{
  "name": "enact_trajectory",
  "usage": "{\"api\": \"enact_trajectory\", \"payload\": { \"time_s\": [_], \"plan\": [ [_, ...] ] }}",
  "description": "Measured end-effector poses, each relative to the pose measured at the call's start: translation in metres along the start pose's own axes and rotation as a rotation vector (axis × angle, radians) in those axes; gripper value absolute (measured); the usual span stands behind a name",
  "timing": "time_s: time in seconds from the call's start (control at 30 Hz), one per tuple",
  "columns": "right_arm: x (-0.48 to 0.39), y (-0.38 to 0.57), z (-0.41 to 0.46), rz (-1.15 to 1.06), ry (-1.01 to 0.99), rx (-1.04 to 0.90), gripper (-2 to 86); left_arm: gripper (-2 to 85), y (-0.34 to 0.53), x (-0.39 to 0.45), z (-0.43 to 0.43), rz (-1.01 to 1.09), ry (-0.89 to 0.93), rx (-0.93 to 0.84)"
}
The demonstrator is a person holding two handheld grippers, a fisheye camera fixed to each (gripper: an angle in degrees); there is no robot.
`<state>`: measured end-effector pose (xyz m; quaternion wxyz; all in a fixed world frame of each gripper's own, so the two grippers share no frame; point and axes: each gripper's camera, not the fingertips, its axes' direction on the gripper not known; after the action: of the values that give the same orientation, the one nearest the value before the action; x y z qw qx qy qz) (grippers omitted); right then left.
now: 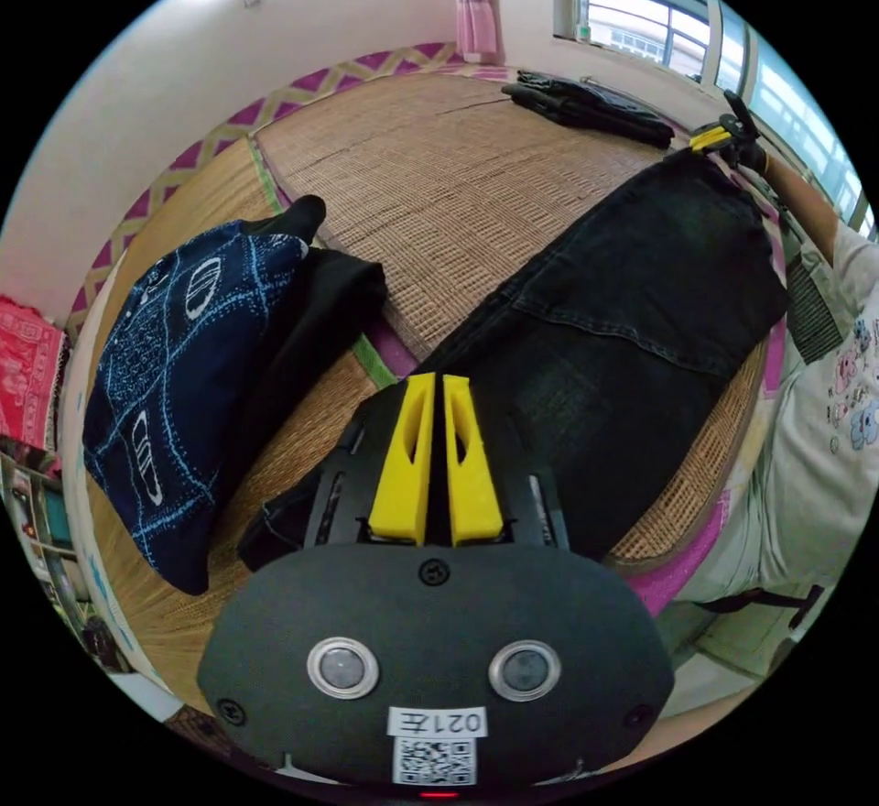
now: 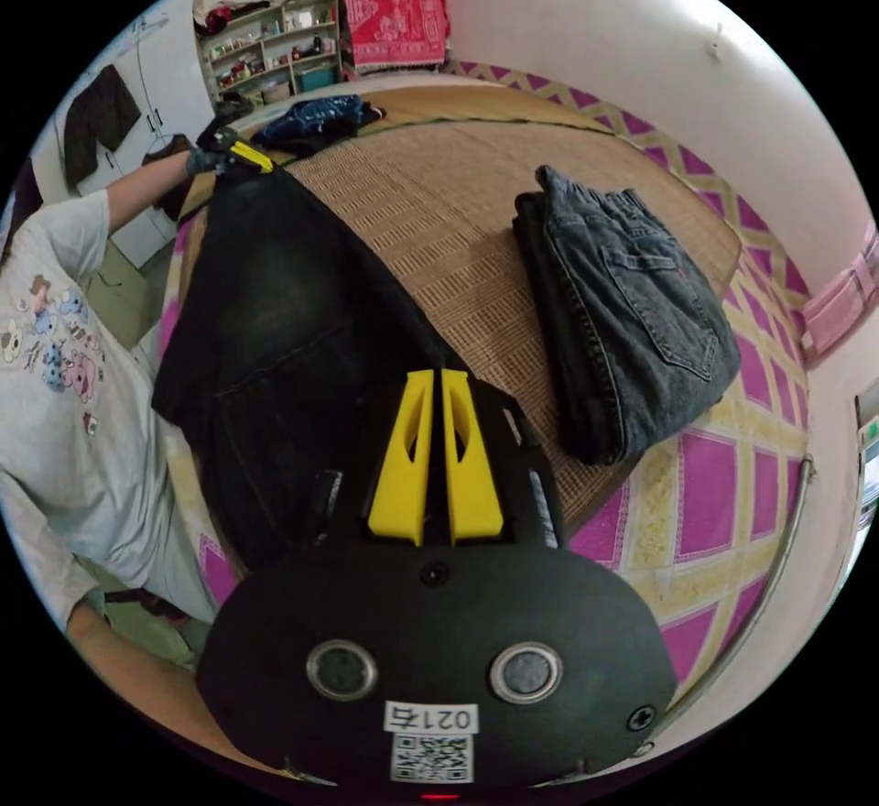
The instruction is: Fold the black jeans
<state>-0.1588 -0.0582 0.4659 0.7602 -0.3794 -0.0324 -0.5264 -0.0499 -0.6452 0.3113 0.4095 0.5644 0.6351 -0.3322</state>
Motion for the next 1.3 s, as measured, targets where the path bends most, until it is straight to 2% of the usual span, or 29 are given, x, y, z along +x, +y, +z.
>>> {"api": "enact_trajectory", "payload": {
  "time_s": [0.17,0.27,0.43,0.53,0.67,0.83,0.97,1.0,1.07,1.13,1.3],
  "plan": [
    [-0.026,0.015,-0.037,-0.014,0.016,0.075,-0.5,-0.9,0.016,0.010,-0.015,0.027,-0.019,0.045],
    [-0.046,0.024,-0.070,-0.032,0.013,0.129,-0.4,-0.9,0.035,0.014,-0.044,0.008,-0.010,0.136],
    [-0.115,0.077,-0.156,-0.095,-0.022,0.285,-0.6,-1.0,0.130,0.045,-0.149,-0.032,0.048,0.508],
    [-0.177,0.127,-0.183,-0.128,-0.047,0.334,-0.7,-1.0,0.195,0.084,-0.188,-0.033,0.031,0.596],
    [-0.239,0.181,-0.143,-0.078,-0.118,0.254,-0.7,-1.0,0.264,0.120,-0.176,-0.124,0.054,0.542],
    [-0.242,0.216,-0.053,0.108,-0.243,0.187,-0.7,-1.0,0.337,0.120,-0.110,-0.416,0.209,0.524],
    [-0.236,0.220,-0.031,0.169,-0.275,0.202,-0.7,-0.8,0.358,0.104,-0.117,-0.497,0.340,0.623],
    [-0.235,0.220,-0.031,0.172,-0.276,0.205,-0.6,-0.7,0.359,0.101,-0.128,-0.486,0.330,0.662],
    [-0.231,0.217,-0.031,0.180,-0.284,0.209,-0.6,-0.4,0.353,0.093,-0.136,-0.503,0.257,0.626],
    [-0.229,0.213,-0.028,0.178,-0.283,0.194,-0.5,-0.7,0.347,0.070,-0.132,-0.678,0.060,0.479],
    [-0.232,0.199,-0.012,0.140,-0.262,0.075,-0.1,-0.9,0.380,0.027,-0.125,-0.853,0.115,0.473]
  ]
}}
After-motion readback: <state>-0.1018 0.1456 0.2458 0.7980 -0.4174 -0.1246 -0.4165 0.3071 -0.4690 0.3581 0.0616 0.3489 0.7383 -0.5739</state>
